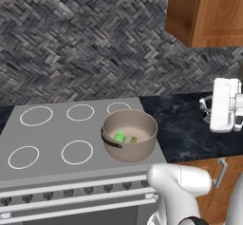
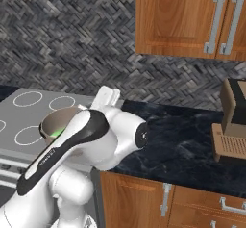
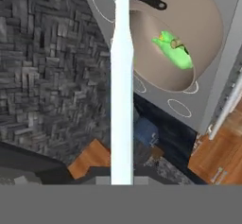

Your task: Put the broccoli and corn in the pot. Retrieve the spatula and lightly stir the vegetables in the pot.

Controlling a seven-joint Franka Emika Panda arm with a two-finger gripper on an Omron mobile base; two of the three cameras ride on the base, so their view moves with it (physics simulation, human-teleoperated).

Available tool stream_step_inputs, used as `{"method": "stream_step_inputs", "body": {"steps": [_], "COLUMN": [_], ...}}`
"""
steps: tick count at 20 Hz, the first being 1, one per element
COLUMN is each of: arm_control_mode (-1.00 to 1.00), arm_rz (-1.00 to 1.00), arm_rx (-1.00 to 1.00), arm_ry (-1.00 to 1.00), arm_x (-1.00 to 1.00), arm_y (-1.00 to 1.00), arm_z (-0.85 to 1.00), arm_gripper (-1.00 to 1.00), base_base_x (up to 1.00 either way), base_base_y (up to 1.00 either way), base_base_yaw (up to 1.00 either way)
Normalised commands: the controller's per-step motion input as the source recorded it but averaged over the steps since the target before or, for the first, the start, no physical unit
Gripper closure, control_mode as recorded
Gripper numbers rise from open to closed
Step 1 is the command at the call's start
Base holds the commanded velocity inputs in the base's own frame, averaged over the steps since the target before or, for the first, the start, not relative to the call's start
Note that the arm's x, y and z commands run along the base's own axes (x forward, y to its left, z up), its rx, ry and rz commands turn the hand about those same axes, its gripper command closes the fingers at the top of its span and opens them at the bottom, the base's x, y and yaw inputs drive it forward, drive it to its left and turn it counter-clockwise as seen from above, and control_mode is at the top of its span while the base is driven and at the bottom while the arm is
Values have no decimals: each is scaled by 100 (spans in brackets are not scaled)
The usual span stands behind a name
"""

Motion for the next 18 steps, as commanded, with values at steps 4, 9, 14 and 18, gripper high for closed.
{"method": "stream_step_inputs", "body": {"steps": [4,9,14,18], "arm_control_mode": [-100,-100,-100,-100], "arm_rz": [-23,-22,-5,13], "arm_rx": [22,29,36,43], "arm_ry": [1,24,11,0], "arm_x": [-9,-1,15,1], "arm_y": [24,27,20,0], "arm_z": [34,26,41,20], "arm_gripper": [100,100,100,100], "base_base_x": [0,0,0,0], "base_base_y": [0,0,0,0], "base_base_yaw": [0,0,0,0]}}
